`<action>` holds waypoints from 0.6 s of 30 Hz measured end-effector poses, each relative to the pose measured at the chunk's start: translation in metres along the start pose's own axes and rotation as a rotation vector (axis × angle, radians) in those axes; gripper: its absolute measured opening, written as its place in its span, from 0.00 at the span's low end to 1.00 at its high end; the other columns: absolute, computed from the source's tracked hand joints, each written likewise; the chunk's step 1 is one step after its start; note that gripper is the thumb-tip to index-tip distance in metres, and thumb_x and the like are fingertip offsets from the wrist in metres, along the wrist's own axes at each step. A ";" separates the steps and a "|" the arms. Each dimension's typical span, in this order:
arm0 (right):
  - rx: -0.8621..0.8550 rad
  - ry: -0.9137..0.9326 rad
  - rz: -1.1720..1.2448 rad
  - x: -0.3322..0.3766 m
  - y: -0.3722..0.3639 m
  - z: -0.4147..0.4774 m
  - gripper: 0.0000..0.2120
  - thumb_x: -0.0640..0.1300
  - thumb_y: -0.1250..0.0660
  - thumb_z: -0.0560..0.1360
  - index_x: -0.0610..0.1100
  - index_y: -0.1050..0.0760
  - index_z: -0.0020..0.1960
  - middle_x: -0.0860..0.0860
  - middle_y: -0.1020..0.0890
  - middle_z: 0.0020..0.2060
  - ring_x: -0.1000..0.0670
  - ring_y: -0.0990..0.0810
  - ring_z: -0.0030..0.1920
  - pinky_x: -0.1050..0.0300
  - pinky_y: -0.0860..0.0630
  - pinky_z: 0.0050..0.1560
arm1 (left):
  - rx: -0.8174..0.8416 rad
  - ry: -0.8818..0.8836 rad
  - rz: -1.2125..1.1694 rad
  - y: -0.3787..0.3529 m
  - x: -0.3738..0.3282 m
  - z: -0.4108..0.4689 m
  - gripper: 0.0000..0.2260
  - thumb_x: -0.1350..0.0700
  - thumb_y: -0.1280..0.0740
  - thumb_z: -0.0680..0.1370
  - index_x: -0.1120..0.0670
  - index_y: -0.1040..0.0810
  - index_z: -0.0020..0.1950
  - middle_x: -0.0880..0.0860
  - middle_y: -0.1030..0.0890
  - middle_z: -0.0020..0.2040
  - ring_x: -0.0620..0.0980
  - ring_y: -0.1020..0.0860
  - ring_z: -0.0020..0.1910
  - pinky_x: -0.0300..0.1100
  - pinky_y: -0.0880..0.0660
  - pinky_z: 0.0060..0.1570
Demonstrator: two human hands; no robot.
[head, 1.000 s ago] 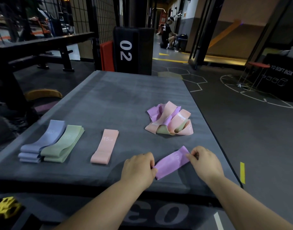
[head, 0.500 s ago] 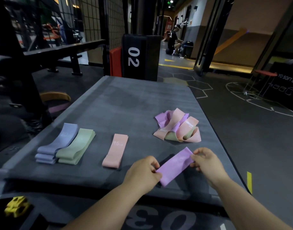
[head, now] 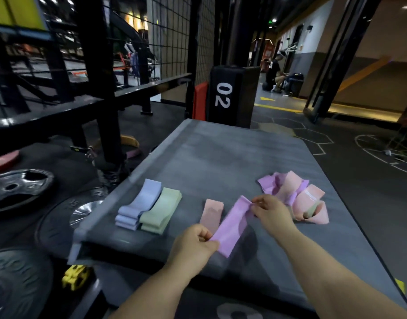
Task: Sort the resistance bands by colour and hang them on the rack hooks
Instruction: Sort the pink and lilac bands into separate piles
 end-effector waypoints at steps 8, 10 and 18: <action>0.122 0.135 -0.262 0.064 -0.069 0.037 0.11 0.42 0.36 0.76 0.49 0.19 0.56 0.51 0.16 0.54 0.48 0.20 0.56 0.63 0.32 0.47 | -0.153 0.151 0.038 0.044 0.022 0.016 0.04 0.51 0.30 0.71 0.50 0.23 0.42 0.48 0.21 0.40 0.48 0.24 0.42 0.40 0.32 0.39; 0.138 0.137 -0.294 0.070 -0.082 0.042 0.11 0.42 0.37 0.77 0.49 0.19 0.56 0.51 0.17 0.54 0.49 0.20 0.55 0.64 0.33 0.44 | -0.160 0.171 0.072 0.049 0.027 0.019 0.04 0.51 0.31 0.71 0.49 0.24 0.39 0.47 0.22 0.38 0.49 0.24 0.42 0.39 0.32 0.40; 0.192 0.123 -0.386 0.073 -0.116 0.052 0.13 0.41 0.38 0.75 0.51 0.19 0.55 0.52 0.17 0.54 0.48 0.20 0.55 0.59 0.25 0.52 | -0.173 0.160 0.119 0.056 0.039 0.020 0.04 0.49 0.33 0.73 0.47 0.27 0.42 0.47 0.21 0.47 0.49 0.23 0.48 0.40 0.29 0.46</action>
Point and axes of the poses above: each hand's wrist, its own z-axis towards the middle knuckle, its own y-axis out of the back of the hand, x = y × z, the point moved 2 cm from there along z, towards the middle knuckle
